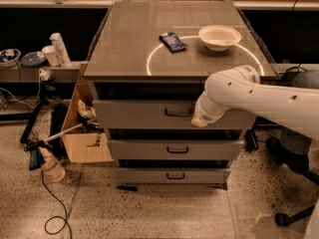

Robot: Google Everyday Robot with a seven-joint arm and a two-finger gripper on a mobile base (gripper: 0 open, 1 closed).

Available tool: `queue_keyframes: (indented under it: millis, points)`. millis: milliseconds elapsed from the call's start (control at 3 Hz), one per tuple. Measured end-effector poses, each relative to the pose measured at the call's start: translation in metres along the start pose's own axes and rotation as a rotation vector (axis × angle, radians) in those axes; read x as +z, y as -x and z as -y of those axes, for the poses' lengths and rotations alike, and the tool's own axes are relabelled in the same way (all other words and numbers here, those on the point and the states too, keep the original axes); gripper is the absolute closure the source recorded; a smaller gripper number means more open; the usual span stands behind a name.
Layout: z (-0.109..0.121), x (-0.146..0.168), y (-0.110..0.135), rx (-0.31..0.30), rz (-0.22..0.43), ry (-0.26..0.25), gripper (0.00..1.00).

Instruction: Close top drawer

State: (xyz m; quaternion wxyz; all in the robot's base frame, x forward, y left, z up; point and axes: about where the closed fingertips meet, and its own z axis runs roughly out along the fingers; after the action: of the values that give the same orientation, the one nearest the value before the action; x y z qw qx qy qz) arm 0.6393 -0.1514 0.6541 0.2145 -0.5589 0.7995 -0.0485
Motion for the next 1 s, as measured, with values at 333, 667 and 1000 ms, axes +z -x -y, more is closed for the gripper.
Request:
queue_keyframes:
  millis: [333, 667, 1000]
  points:
    - [0.0000, 0.0000, 0.0000, 0.000, 0.000, 0.000, 0.58]
    - [0.0000, 0.0000, 0.0000, 0.000, 0.000, 0.000, 0.36]
    - [0.0000, 0.0000, 0.0000, 0.000, 0.000, 0.000, 0.12]
